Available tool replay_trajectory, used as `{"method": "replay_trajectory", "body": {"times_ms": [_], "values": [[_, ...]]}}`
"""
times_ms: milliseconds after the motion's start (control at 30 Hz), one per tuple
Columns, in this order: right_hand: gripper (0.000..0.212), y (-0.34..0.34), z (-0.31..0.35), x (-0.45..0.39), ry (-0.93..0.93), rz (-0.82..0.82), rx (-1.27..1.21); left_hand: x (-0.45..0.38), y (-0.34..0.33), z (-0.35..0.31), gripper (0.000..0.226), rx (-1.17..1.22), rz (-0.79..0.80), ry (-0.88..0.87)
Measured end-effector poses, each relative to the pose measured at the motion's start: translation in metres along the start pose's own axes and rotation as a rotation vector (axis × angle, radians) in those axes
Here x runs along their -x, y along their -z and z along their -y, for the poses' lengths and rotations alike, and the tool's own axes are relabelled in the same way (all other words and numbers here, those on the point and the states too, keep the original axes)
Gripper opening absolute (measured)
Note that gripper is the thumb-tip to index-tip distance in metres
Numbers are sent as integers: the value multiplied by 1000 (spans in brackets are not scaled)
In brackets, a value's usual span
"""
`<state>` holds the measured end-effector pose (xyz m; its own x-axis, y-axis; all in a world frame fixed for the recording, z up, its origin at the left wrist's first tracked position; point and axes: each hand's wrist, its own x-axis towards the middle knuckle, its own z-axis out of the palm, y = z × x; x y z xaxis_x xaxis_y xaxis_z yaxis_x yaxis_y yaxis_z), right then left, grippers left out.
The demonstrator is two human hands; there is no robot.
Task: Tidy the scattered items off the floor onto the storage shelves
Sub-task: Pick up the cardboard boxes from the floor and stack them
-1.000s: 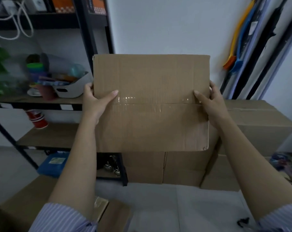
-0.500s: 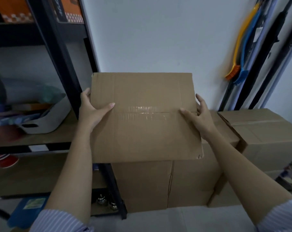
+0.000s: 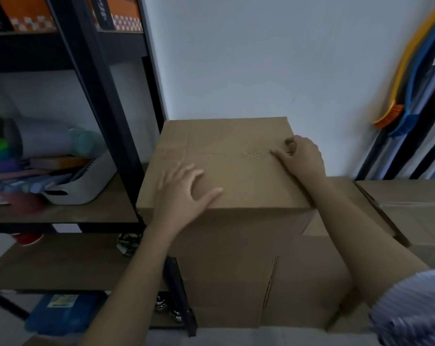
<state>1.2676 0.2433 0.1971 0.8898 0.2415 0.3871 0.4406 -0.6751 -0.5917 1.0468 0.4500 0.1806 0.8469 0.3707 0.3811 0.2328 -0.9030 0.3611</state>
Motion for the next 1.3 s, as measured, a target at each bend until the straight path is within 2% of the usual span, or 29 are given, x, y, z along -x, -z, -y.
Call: {"method": "replay_trajectory", "body": {"times_ms": [100,167,333,433,500,533,667,833,1167,1300], "values": [[39,-4,7,-6,137,-103,201,12,-12,-25,113,-186,70,22],[37,-4,13,-9,218,-72,285,11,-19,-27,124,-301,100,27],[49,-2,31,-3,184,311,387,-27,-17,-21,115,-278,114,53],[58,4,42,18,374,457,359,-53,-10,-18,119,-217,161,103],[79,9,46,29,469,584,381,-63,-6,-11,123,-194,209,140],[90,9,45,32,505,598,423,-66,-6,-8,124,-191,225,154],[91,-7,36,19,621,468,555,-75,-12,-10,123,-205,210,175],[91,-24,33,0,660,412,561,-92,-18,-3,123,-184,167,189],[91,-32,25,-9,672,360,495,-104,-29,2,121,-166,110,219],[83,-29,28,-2,623,269,536,-96,-37,0,114,-218,50,202]]}}
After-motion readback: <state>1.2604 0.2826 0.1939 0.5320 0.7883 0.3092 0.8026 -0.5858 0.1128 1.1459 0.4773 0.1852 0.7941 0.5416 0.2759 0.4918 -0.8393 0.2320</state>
